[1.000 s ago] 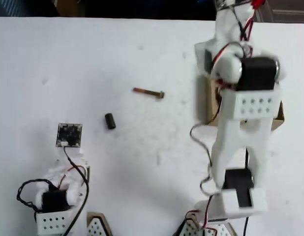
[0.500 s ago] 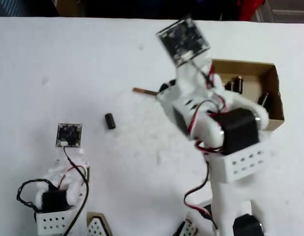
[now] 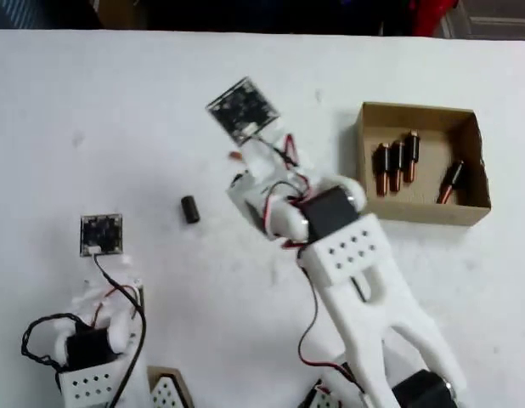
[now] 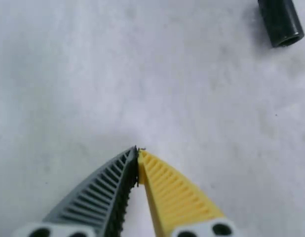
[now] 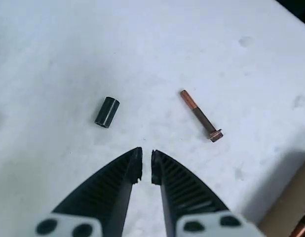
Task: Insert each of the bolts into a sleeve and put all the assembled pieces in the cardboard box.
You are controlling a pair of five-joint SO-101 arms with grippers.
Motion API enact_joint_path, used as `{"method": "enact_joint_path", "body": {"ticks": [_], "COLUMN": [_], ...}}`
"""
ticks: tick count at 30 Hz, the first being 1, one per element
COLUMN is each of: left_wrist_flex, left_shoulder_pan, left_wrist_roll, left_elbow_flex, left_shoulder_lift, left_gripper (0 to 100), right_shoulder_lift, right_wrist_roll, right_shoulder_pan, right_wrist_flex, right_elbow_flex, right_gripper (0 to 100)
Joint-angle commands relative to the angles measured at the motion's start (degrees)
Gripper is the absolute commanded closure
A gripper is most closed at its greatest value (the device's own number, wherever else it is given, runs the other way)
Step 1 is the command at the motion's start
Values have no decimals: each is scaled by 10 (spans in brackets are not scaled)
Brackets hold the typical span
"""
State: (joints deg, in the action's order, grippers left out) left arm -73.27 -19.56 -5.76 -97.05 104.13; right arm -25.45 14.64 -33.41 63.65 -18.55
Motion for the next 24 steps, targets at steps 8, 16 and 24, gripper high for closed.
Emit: {"method": "enact_joint_path", "body": {"ticks": [8, 16, 24], "left_wrist_flex": [-5, -5, -5], "left_shoulder_pan": [-8, -33, -38], "left_wrist_roll": [-5, -5, -5], "left_elbow_flex": [1, 1, 1], "left_shoulder_lift": [4, 4, 4], "left_gripper": [974, 973, 973], "right_shoulder_lift": [95, 164, 286], "right_wrist_roll": [3, 3, 3], "right_shoulder_pan": [-7, -7, -21], "right_wrist_flex": [-96, -73, 0], "right_elbow_flex": [2, 78, 214], "right_gripper": [977, 977, 976]}}
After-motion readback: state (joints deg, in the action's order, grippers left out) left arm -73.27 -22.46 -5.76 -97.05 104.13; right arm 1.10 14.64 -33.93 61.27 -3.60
